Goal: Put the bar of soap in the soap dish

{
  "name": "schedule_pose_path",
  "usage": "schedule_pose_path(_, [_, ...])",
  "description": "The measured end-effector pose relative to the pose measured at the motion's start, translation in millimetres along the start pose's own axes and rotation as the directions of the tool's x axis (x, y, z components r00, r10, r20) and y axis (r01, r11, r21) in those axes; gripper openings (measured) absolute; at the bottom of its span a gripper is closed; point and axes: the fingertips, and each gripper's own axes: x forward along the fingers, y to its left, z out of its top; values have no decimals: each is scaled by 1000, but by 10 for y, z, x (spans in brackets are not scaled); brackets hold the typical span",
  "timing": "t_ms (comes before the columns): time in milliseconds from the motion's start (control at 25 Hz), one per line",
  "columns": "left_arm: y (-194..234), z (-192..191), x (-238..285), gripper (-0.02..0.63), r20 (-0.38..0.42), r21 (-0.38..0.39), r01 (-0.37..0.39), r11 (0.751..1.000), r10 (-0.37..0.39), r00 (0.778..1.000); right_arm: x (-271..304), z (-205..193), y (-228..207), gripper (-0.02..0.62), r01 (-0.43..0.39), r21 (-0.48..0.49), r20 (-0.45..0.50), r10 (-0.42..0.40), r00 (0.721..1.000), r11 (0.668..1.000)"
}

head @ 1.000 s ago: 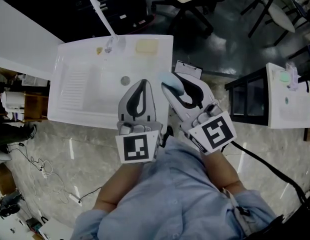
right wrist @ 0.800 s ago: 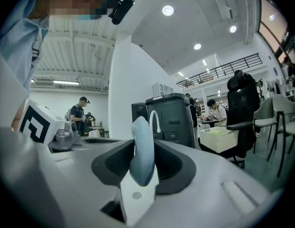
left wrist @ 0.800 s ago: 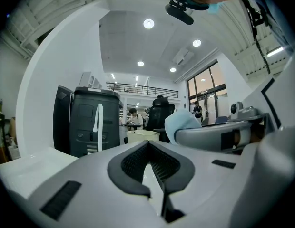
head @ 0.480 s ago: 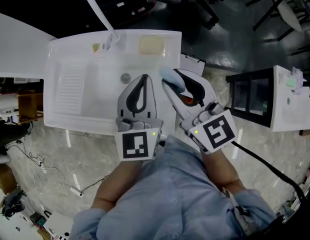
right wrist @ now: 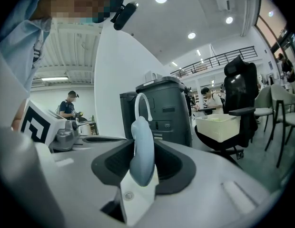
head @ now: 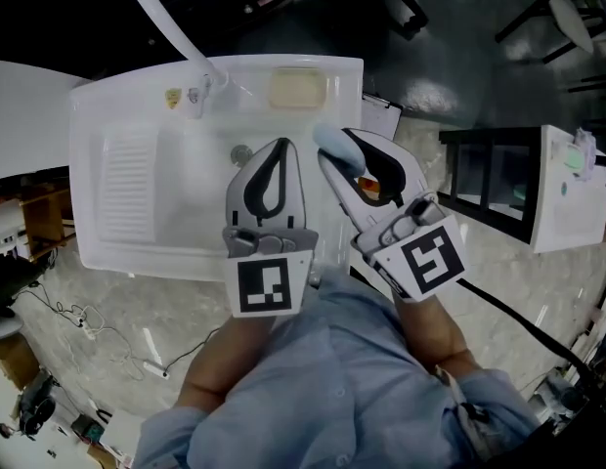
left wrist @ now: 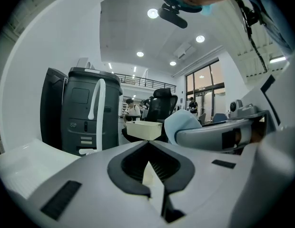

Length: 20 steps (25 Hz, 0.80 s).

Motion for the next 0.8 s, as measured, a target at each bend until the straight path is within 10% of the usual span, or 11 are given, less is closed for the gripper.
schedule_pose_path(800, [305,-340,424,5,-77,-42,36,998,-39,996,469,-322,-218,124,33,48,-102,-28,994,998])
